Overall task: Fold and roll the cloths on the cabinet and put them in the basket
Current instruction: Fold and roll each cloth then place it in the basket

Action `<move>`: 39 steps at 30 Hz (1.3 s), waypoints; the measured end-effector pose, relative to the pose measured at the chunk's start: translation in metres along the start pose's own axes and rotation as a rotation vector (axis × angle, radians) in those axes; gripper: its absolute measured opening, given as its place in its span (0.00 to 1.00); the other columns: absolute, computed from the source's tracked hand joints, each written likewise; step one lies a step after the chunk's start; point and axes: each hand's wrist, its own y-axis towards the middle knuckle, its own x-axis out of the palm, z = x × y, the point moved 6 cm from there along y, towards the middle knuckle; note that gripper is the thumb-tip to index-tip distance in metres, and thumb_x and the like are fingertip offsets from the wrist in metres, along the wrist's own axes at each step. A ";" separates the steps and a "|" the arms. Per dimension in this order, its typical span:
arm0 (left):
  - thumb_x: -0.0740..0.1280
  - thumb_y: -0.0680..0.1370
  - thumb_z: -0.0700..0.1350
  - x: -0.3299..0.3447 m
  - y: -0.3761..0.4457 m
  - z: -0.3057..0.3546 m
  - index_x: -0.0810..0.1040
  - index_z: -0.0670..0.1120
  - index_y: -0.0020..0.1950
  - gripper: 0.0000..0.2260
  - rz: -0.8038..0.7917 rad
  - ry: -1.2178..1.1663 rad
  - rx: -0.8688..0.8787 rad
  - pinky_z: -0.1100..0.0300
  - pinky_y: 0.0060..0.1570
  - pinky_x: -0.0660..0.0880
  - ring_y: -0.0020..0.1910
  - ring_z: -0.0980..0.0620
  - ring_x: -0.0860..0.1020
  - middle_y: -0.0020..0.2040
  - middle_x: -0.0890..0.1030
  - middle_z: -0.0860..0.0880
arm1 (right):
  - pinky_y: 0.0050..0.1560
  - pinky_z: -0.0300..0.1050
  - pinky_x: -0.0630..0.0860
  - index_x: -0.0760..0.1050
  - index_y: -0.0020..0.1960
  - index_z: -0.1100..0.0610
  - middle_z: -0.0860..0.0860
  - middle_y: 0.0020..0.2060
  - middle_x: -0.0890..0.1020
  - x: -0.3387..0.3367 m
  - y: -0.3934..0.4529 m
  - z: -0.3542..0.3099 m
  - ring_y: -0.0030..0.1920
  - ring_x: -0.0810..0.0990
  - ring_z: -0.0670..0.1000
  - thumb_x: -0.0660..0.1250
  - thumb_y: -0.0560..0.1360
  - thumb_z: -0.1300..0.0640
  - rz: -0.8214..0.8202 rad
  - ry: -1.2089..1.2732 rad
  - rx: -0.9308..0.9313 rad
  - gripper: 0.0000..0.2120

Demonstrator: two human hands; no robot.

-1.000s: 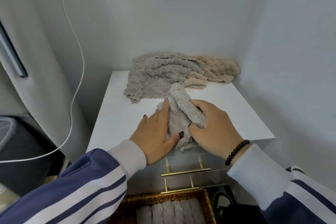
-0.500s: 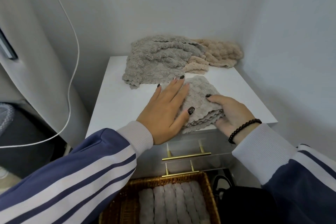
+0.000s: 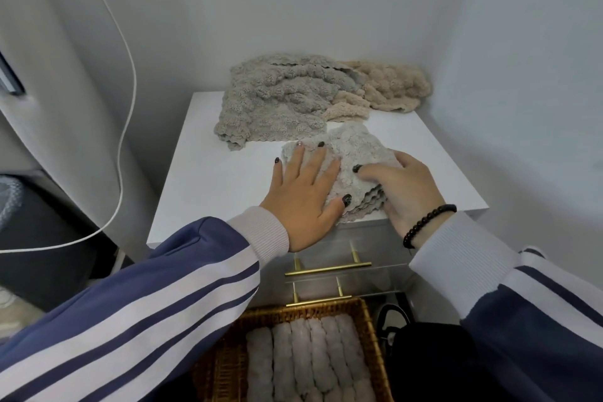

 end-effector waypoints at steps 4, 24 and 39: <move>0.38 0.72 0.65 -0.005 -0.005 -0.004 0.49 0.57 0.77 0.34 0.126 0.030 -0.063 0.41 0.73 0.43 0.75 0.43 0.44 0.76 0.50 0.46 | 0.44 0.37 0.79 0.72 0.62 0.52 0.46 0.52 0.79 0.010 -0.012 -0.011 0.49 0.79 0.43 0.72 0.66 0.67 -0.013 -0.336 -0.260 0.27; 0.62 0.80 0.46 -0.037 -0.021 -0.070 0.81 0.47 0.54 0.10 0.325 -0.488 -0.069 0.66 0.58 0.67 0.54 0.57 0.75 0.54 0.79 0.53 | 0.70 0.33 0.39 0.51 0.77 0.51 0.45 0.77 0.50 0.060 -0.044 -0.001 0.75 0.42 0.42 0.60 0.77 0.60 -0.506 -1.171 -0.701 0.32; 0.71 0.73 0.44 -0.044 -0.001 -0.070 0.80 0.48 0.39 0.03 0.358 -0.706 -0.413 0.59 0.46 0.77 0.38 0.54 0.81 0.39 0.82 0.53 | 0.57 0.18 0.56 0.61 0.70 0.46 0.47 0.66 0.61 0.053 -0.033 0.000 0.60 0.59 0.36 0.68 0.72 0.60 -0.180 -0.726 -0.473 0.30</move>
